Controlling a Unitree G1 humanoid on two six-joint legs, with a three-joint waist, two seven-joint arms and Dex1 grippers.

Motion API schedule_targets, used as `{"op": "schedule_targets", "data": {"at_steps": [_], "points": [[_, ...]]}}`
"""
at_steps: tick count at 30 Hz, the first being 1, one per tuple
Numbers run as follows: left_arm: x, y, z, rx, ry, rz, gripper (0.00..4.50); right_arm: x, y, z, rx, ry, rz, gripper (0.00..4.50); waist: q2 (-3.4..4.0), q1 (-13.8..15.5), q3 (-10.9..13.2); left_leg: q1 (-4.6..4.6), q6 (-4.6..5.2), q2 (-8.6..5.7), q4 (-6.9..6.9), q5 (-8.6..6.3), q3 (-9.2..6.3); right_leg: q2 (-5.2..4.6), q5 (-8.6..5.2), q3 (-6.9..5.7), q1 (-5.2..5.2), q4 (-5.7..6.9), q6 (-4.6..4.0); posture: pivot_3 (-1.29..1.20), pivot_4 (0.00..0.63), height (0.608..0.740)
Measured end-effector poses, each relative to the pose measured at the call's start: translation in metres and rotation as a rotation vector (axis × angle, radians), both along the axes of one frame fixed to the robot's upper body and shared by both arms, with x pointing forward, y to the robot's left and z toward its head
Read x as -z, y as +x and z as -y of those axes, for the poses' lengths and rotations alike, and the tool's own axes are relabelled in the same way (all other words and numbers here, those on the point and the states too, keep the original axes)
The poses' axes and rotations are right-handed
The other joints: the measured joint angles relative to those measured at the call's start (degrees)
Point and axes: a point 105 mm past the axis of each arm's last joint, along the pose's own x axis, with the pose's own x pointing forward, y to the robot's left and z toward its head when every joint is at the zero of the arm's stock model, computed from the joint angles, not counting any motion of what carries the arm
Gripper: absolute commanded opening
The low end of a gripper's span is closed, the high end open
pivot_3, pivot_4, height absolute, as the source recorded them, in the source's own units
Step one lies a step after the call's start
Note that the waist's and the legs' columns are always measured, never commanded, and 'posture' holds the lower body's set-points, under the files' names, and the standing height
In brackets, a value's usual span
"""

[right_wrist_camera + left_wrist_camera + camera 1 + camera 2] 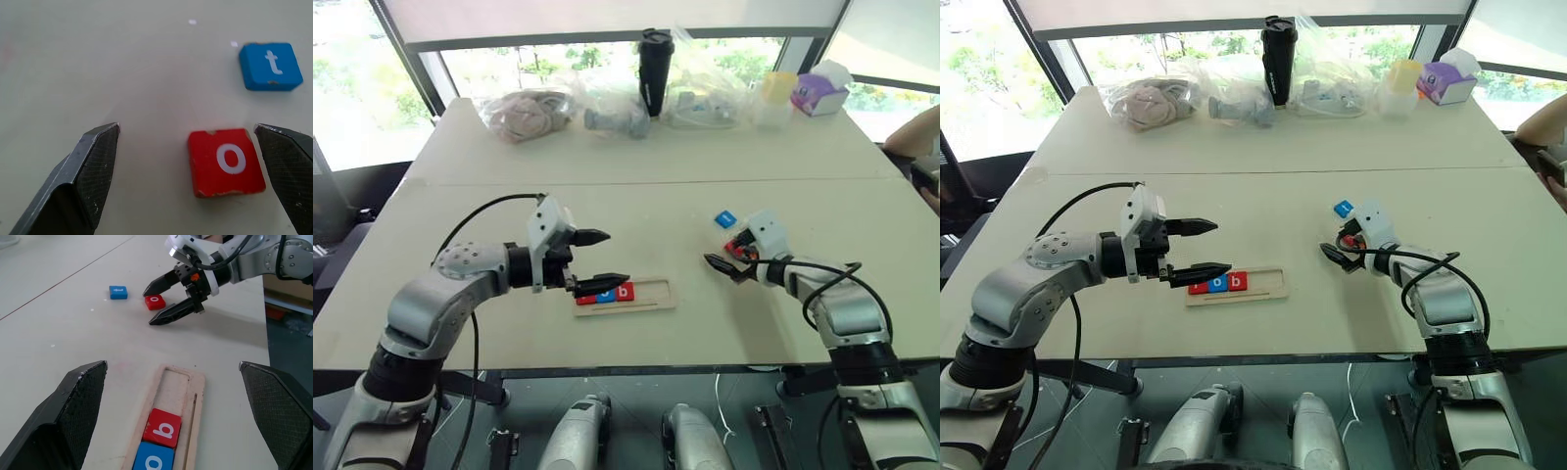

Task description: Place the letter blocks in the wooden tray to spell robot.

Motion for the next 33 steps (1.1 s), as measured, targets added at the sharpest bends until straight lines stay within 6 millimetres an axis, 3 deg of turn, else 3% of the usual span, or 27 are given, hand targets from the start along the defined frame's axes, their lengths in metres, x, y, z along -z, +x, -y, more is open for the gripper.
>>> {"op": "schedule_targets", "data": {"at_steps": [13, 16, 21, 28, 33], "points": [[0.010, -0.001, -0.007, -0.015, 0.041, -0.015, 4.50, 0.005, -0.005, 0.016, 0.034, 0.072, -0.042, 4.47, -0.03, 0.3, 0.0, 0.05, -0.01, 0.00, 0.02, -0.01, -0.03, -0.02, 0.00, -0.01, 0.09, -0.06, -0.01, 0.00, 0.150, 0.740], [0.010, -0.002, -0.007, -0.010, 0.043, -0.013, 4.50, 0.005, -0.009, 0.022, 0.041, 0.077, -0.052, 3.67, -0.03, 0.2, 0.0, 0.05, -0.02, 0.00, 0.02, -0.03, -0.03, -0.02, 0.00, -0.01, 0.11, -0.08, -0.01, 0.00, 0.150, 0.740], [0.011, -0.001, -0.006, -0.009, 0.046, -0.011, 4.50, 0.004, -0.010, 0.023, 0.047, 0.085, -0.059, 1.12, -0.03, 0.1, 0.0, 0.05, -0.01, 0.01, 0.02, -0.02, -0.03, -0.02, -0.01, -0.01, 0.10, -0.08, -0.01, 0.00, 0.150, 0.740], [0.014, -0.003, -0.006, -0.004, 0.057, -0.018, 4.50, -0.002, -0.012, 0.021, 0.108, 0.166, -0.078, 1.12, -0.02, 0.1, 0.0, -0.01, -0.02, 0.01, 0.02, -0.02, -0.03, -0.03, -0.01, 0.00, 0.02, -0.08, -0.01, 0.00, 0.150, 0.740], [0.017, -0.004, -0.011, -0.003, 0.082, -0.016, 4.50, -0.038, -0.034, -0.003, 0.177, 0.289, -0.022, 1.12, -0.02, 0.1, 0.0, -0.12, -0.02, 0.02, -0.15, -0.02, -0.11, -0.03, -0.01, 0.00, -0.17, -0.06, -0.01, 0.00, 0.150, 0.740]]}}
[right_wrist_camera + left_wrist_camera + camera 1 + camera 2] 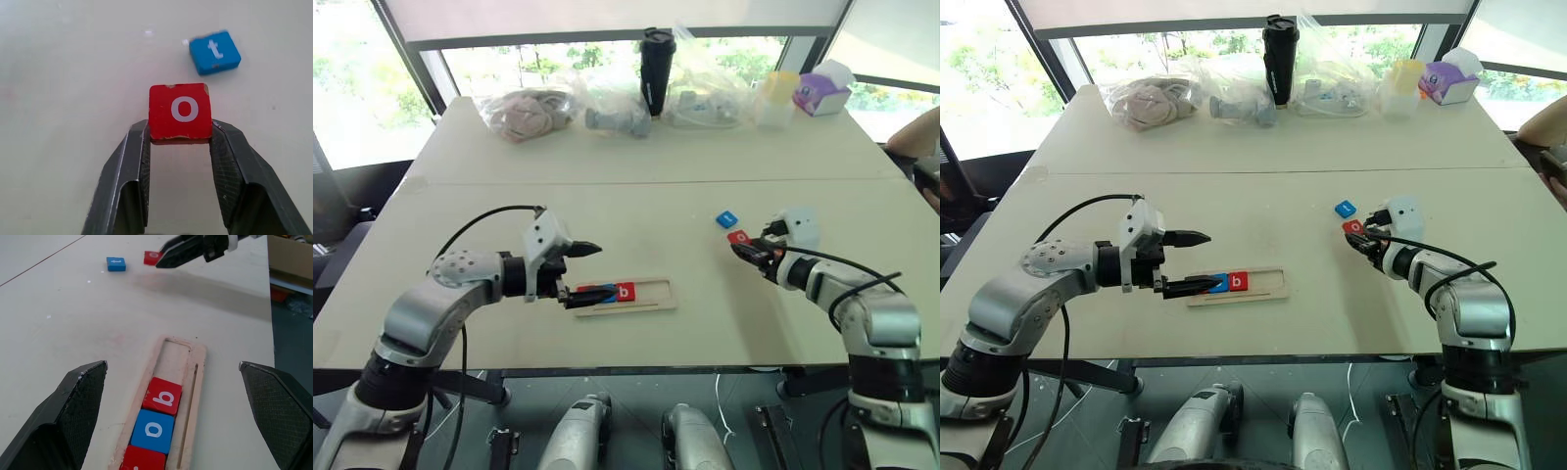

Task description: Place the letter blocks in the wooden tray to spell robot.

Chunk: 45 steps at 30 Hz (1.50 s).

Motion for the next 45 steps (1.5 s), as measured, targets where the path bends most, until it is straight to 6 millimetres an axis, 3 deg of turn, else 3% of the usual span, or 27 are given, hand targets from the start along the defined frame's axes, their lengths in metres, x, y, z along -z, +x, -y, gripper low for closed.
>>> {"op": "schedule_targets", "data": {"at_steps": [3, 9, 14, 18, 24, 25, 27, 31, 34, 40, 42, 45], "points": [[0.003, -0.001, 0.001, 0.003, 0.005, -0.004, 4.50, -0.004, -0.023, -0.027, 0.005, 0.048, -0.005, 1.12, 0.00, 0.0, 0.0, 0.00, -0.09, 0.00, -0.04, -0.06, -0.01, 0.00, -0.01, 0.00, -0.02, -0.01, -0.02, 0.00, 0.150, 0.740], [0.008, -0.004, 0.004, 0.033, 0.016, -0.018, 4.50, 0.016, -0.063, -0.070, 0.015, 0.094, -0.108, 1.12, 0.03, -0.1, 0.0, 0.00, -0.14, -0.01, -0.04, -0.08, 0.00, -0.01, -0.02, 0.00, -0.20, -0.07, -0.04, 0.00, 0.150, 0.740], [0.013, -0.006, 0.002, 0.052, 0.055, -0.022, 4.50, 0.036, -0.073, -0.052, 0.132, -0.005, -0.211, 1.12, 0.04, -0.1, 0.0, 0.00, -0.14, -0.01, -0.07, -0.09, 0.01, -0.02, -0.02, 0.00, -0.22, -0.19, -0.04, 0.00, 0.150, 0.740], [0.014, -0.006, 0.003, 0.058, 0.061, -0.021, 4.50, 0.039, -0.075, -0.052, 0.116, -0.038, -0.216, 1.12, 0.04, -0.3, 0.0, 0.00, -0.14, 0.00, -0.17, -0.09, 0.01, -0.02, -0.02, 0.00, -0.24, -0.19, -0.04, 0.00, 0.150, 0.740], [0.015, -0.006, 0.003, 0.060, 0.073, -0.008, 4.50, 0.041, -0.077, -0.062, 0.067, -0.039, -0.214, 4.18, 0.04, -0.5, 0.0, 0.00, -0.13, 0.00, -0.18, -0.08, 0.01, -0.02, -0.02, 0.00, -0.23, -0.19, -0.04, 0.00, 0.150, 0.740], [0.015, -0.006, 0.003, 0.060, 0.074, -0.008, 4.50, 0.041, -0.077, -0.063, 0.056, -0.039, -0.212, 4.46, 0.04, -0.5, 0.0, 0.00, -0.13, 0.00, -0.17, -0.08, 0.01, -0.02, -0.02, 0.00, -0.22, -0.19, -0.04, 0.00, 0.150, 0.740], [0.016, -0.006, 0.003, 0.060, 0.075, -0.010, 4.50, 0.038, -0.080, -0.065, -0.021, -0.063, -0.207, 4.46, 0.04, -0.4, 0.0, 0.00, -0.13, -0.01, -0.15, -0.08, 0.01, -0.03, -0.02, -0.01, -0.21, -0.23, -0.04, 0.00, 0.150, 0.740], [0.019, -0.005, 0.001, 0.055, 0.083, -0.019, 4.50, 0.013, -0.081, -0.048, -0.244, -0.197, -0.061, 4.46, 0.04, -0.1, 0.0, -0.01, -0.08, -0.01, -0.05, -0.11, 0.03, -0.06, -0.03, -0.08, 0.01, -0.46, -0.02, 0.00, 0.150, 0.740], [0.020, -0.004, 0.000, 0.055, 0.086, -0.023, 4.50, 0.000, -0.075, -0.019, -0.393, -0.303, 0.025, 4.46, -0.01, -0.1, 0.0, 0.02, -0.06, 0.00, -0.03, -0.12, 0.03, -0.06, -0.03, -0.10, 0.29, -0.55, -0.01, 0.00, 0.150, 0.740], [0.019, -0.004, -0.005, 0.069, 0.108, -0.011, 4.50, 0.010, -0.055, 0.020, -0.589, -0.532, 0.063, 4.46, -0.01, -0.3, 0.0, 0.02, -0.04, 0.02, -0.02, -0.10, 0.07, -0.06, -0.02, -0.10, 0.26, -0.51, -0.01, 0.00, 0.150, 0.740], [0.020, -0.003, -0.007, 0.067, 0.119, -0.008, 4.50, 0.013, -0.042, 0.026, -0.681, -0.659, 0.096, 4.46, -0.01, -0.6, 0.0, 0.04, -0.04, 0.04, 0.01, -0.10, 0.10, -0.06, -0.02, -0.10, 0.26, -0.48, -0.01, 0.00, 0.150, 0.740], [0.020, -0.003, -0.007, 0.064, 0.120, -0.005, 4.50, 0.021, -0.029, 0.021, -0.792, -0.712, 0.127, 4.46, -0.03, -0.5, 0.0, 0.02, 0.05, 0.04, 0.03, -0.05, 0.09, -0.06, -0.02, -0.10, 0.21, -0.40, 0.00, 0.00, 0.150, 0.740]]}}
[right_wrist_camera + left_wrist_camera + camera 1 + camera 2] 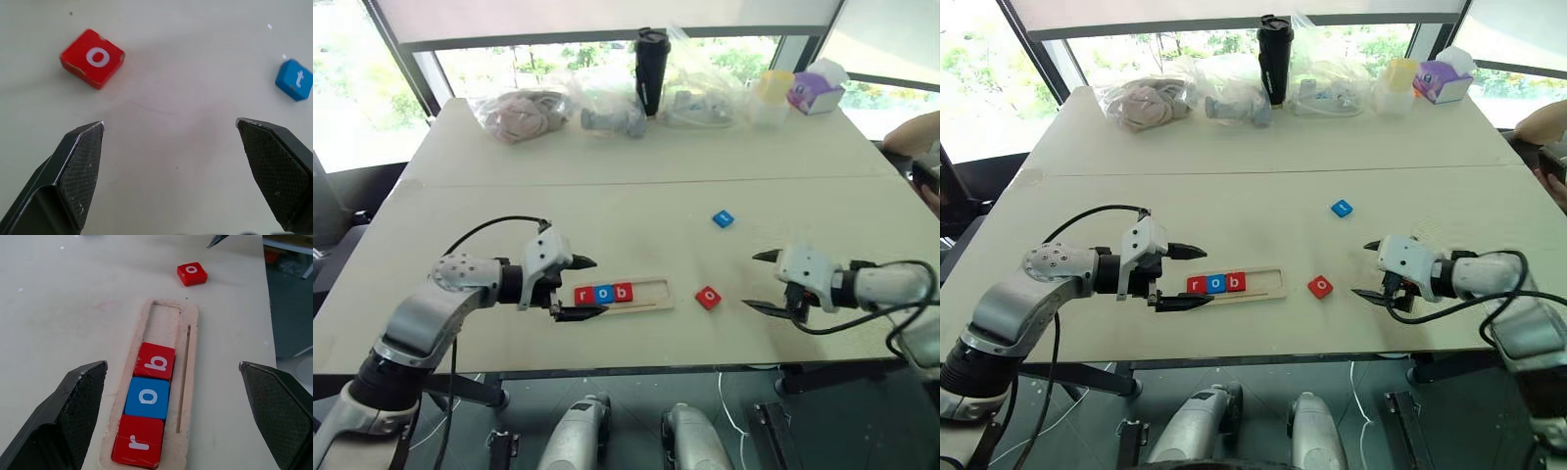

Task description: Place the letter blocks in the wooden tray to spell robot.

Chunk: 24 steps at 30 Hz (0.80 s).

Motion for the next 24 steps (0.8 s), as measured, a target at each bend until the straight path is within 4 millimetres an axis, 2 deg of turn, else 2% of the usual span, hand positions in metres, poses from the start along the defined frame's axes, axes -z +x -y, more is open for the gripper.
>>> {"op": "schedule_targets", "data": {"at_steps": [3, 8, 18, 24], "points": [[0.000, -0.002, -0.001, -0.014, -0.001, 0.005, 4.50, 0.011, 0.004, -0.009, -0.080, 0.004, -0.028, 4.46, 0.00, 0.3, 0.0, -0.01, 0.03, 0.00, 0.00, 0.01, 0.00, 0.00, 0.01, 0.00, -0.01, 0.01, 0.02, 0.00, 0.150, 0.740], [0.005, -0.005, -0.005, -0.046, 0.013, -0.008, 4.50, 0.013, 0.006, -0.018, -0.141, 0.019, -0.036, 4.46, 0.00, 0.5, 0.0, 0.02, -0.07, 0.00, 0.08, -0.05, -0.02, 0.00, 0.01, 0.01, 0.01, 0.10, 0.01, 0.00, 0.150, 0.740], [0.001, -0.007, -0.005, -0.065, 0.002, 0.004, 4.50, 0.015, 0.015, -0.040, -0.211, 0.060, -0.068, 4.46, 0.00, 0.4, 0.0, 0.06, -0.09, 0.00, 0.09, -0.06, -0.02, 0.01, 0.01, 0.02, 0.00, 0.16, 0.01, 0.00, 0.150, 0.740], [0.002, -0.006, -0.006, -0.077, 0.000, 0.004, 4.50, 0.017, 0.018, -0.045, -0.219, 0.082, -0.096, 4.46, 0.01, 0.5, 0.0, 0.06, -0.09, -0.01, 0.10, -0.06, -0.02, 0.02, 0.01, 0.02, 0.01, 0.17, 0.01, 0.00, 0.150, 0.740]]}}
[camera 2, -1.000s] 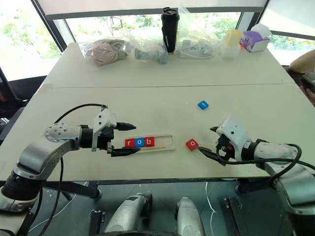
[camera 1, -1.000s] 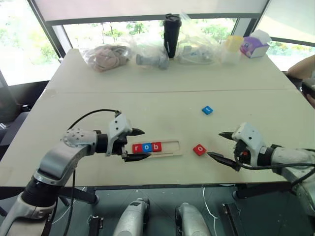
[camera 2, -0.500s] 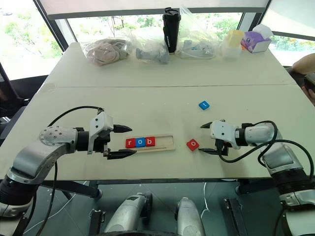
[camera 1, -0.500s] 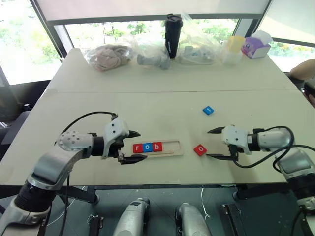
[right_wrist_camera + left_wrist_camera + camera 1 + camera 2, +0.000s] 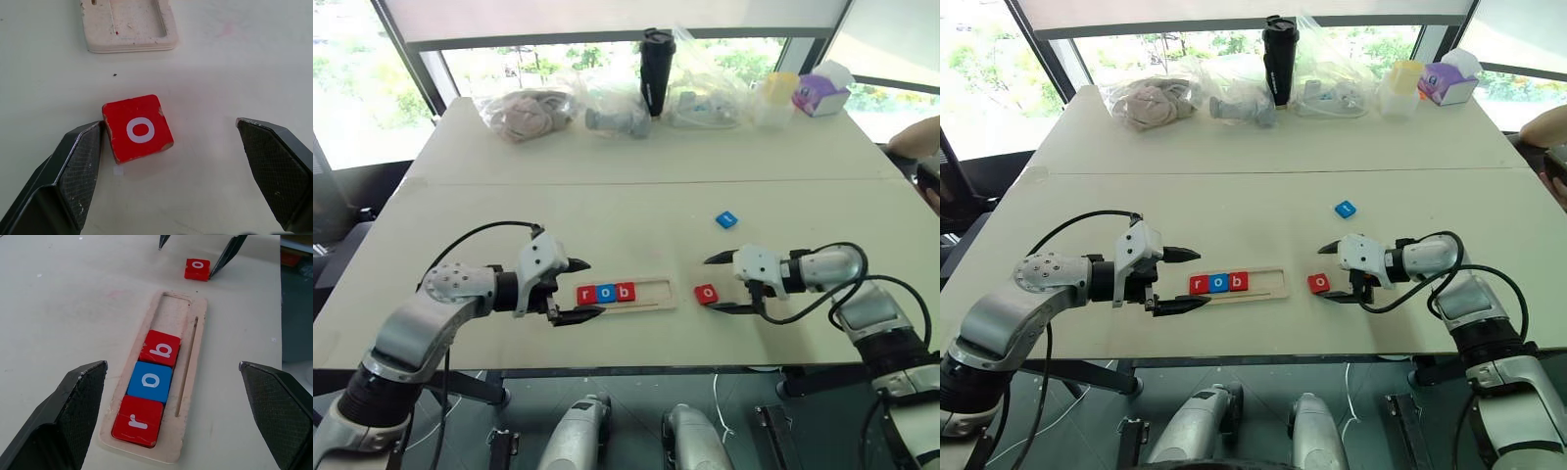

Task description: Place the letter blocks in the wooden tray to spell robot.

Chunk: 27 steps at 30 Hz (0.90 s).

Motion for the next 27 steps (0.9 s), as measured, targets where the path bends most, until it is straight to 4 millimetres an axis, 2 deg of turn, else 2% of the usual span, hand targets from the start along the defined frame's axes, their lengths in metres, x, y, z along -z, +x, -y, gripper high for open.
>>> {"op": "schedule_targets", "data": {"at_steps": [4, 5, 7, 12, 16, 22, 25, 27], "points": [[0.000, 0.000, 0.000, -0.004, -0.001, 0.001, 4.50, 0.001, 0.000, 0.001, 0.009, 0.004, -0.040, 4.46, 0.00, 0.0, 0.0, 0.00, 0.00, 0.00, 0.00, 0.00, 0.00, 0.00, 0.00, 0.00, 0.00, 0.00, 0.00, 0.00, 0.150, 0.740], [0.000, 0.000, 0.000, -0.004, -0.002, 0.001, 4.50, 0.002, 0.000, 0.002, 0.014, 0.006, -0.057, 4.23, 0.00, 0.1, 0.0, 0.00, 0.00, 0.00, 0.00, 0.00, 0.00, 0.00, 0.00, 0.00, 0.00, 0.00, 0.00, 0.00, 0.150, 0.740], [0.002, 0.000, 0.000, -0.007, -0.001, -0.004, 4.50, 0.005, -0.003, 0.004, 0.025, 0.015, -0.124, 3.64, 0.00, 0.1, 0.0, 0.00, 0.00, 0.00, 0.00, 0.00, 0.00, 0.00, 0.00, 0.00, 0.00, 0.00, 0.00, 0.00, 0.150, 0.740], [0.002, 0.000, -0.001, -0.014, -0.002, -0.003, 4.50, 0.007, -0.009, 0.004, 0.034, 0.040, -0.205, 1.13, 0.00, 0.0, 0.0, 0.00, 0.00, 0.00, 0.00, 0.00, 0.00, 0.00, 0.00, 0.01, 0.00, 0.02, 0.00, 0.00, 0.150, 0.740], [0.003, -0.001, -0.002, -0.012, 0.002, -0.006, 4.50, 0.004, -0.009, -0.002, 0.052, 0.069, -0.219, 1.13, 0.01, 0.0, 0.0, -0.02, -0.01, 0.00, -0.01, -0.01, 0.00, -0.01, 0.00, 0.02, -0.05, 0.02, 0.00, 0.00, 0.150, 0.740], [0.003, -0.004, -0.019, -0.033, 0.047, -0.017, 4.50, -0.020, -0.007, -0.022, 0.044, 0.100, -0.189, 1.13, 0.01, -0.1, 0.0, -0.03, -0.02, 0.00, -0.04, -0.01, 0.00, -0.01, 0.00, 0.04, -0.13, 0.05, -0.01, 0.00, 0.150, 0.740], [0.003, -0.008, -0.025, -0.027, 0.075, -0.023, 4.50, -0.039, -0.003, -0.044, 0.005, 0.123, -0.144, 1.13, 0.02, -0.2, 0.0, -0.03, -0.03, 0.00, -0.06, -0.02, 0.00, -0.02, -0.01, 0.05, -0.15, 0.05, -0.01, 0.00, 0.150, 0.740], [0.002, -0.010, -0.025, -0.015, 0.081, -0.022, 4.50, -0.044, -0.004, -0.062, -0.046, 0.126, -0.133, 1.13, 0.02, -0.1, 0.0, -0.03, -0.03, 0.00, -0.08, -0.02, 0.00, -0.02, -0.01, 0.04, -0.22, 0.03, -0.01, 0.00, 0.150, 0.740]]}}
